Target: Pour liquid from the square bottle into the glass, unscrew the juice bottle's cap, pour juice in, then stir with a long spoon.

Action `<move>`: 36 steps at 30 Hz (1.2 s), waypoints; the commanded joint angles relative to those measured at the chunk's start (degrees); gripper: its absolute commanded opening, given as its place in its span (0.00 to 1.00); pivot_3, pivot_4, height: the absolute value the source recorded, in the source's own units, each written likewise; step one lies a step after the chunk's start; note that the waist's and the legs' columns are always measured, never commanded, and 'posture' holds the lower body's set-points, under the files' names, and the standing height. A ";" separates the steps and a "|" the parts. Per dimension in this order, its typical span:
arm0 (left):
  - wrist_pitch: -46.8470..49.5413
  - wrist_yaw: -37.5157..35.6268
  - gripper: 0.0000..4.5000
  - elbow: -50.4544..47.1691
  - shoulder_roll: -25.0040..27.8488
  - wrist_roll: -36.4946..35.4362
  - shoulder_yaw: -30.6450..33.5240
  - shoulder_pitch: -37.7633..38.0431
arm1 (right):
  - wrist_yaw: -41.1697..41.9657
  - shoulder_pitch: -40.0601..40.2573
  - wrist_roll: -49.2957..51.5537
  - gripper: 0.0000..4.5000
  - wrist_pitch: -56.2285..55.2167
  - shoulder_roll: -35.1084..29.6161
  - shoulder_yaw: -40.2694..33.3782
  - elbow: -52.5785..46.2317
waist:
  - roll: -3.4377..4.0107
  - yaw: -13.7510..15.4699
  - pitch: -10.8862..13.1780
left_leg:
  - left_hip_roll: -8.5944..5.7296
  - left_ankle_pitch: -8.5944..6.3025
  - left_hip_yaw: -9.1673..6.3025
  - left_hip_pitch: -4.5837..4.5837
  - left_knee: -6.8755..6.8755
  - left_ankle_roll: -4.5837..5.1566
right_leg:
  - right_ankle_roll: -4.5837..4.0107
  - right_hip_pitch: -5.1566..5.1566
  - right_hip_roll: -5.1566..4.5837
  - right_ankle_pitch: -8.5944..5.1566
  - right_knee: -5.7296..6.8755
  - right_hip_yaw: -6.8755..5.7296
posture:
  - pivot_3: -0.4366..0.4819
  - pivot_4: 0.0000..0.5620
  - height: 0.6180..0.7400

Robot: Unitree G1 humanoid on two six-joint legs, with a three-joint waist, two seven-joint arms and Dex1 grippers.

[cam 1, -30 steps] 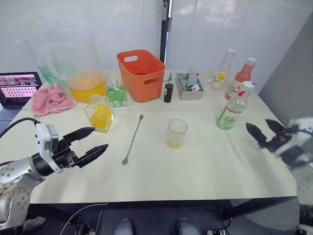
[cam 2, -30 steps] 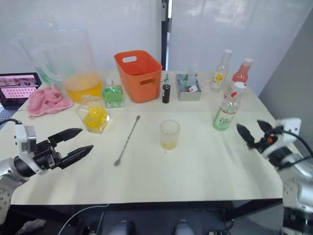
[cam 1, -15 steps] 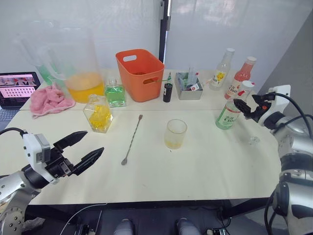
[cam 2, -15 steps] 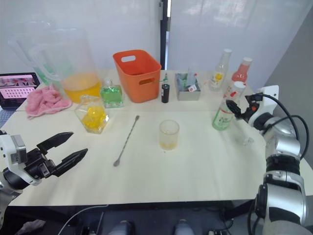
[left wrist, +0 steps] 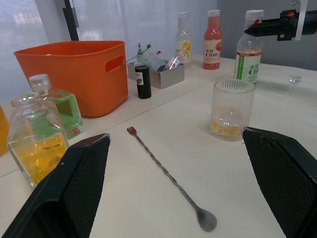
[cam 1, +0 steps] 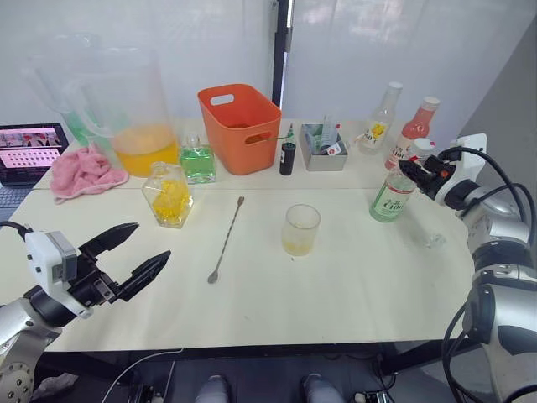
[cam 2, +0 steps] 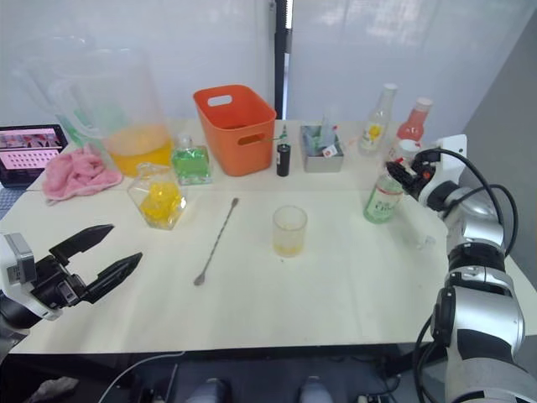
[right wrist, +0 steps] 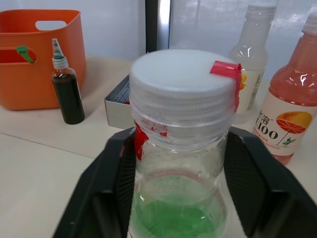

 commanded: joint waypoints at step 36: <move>3.89 -18.75 1.00 15.46 5.16 1.06 -23.39 -29.44 | -5.96 39.42 39.97 0.31 45.89 4.55 0.47 -99.22 | 0.24 1.77 0.14 | 0.00 0.01 -0.02 0.01 -0.46 0.01 | 0.19 -0.14 0.06 -0.12 0.02 -0.01 | 0.48 0.27 0.99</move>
